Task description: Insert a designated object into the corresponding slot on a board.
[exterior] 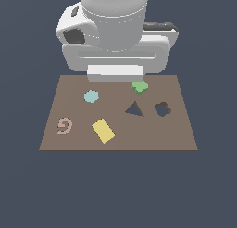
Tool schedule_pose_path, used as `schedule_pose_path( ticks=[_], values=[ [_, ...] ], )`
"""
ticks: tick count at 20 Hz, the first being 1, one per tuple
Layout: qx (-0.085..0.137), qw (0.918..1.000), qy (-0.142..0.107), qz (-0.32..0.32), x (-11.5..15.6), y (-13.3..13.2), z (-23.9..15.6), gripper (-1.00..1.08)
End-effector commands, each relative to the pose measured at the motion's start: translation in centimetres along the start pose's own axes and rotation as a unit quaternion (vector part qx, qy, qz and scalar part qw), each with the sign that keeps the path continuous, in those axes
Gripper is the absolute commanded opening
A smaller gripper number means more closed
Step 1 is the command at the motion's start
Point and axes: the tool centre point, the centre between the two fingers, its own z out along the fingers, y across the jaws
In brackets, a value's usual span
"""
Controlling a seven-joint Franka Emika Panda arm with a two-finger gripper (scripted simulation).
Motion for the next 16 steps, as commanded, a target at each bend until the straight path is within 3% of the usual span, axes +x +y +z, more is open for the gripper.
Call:
schedule_pose_path(
  ticks=[1, 8, 16],
  values=[
    [0.0, 1.0, 0.0, 0.0, 0.0, 0.0, 0.0, 1.0],
    [-0.001, 0.9996, 0.001, -0.027, -0.5, -0.9, 1.0, 1.0],
    [-0.004, 0.9921, 0.003, -0.125, -2.7, -4.0, 4.8, 1.0]
  ],
)
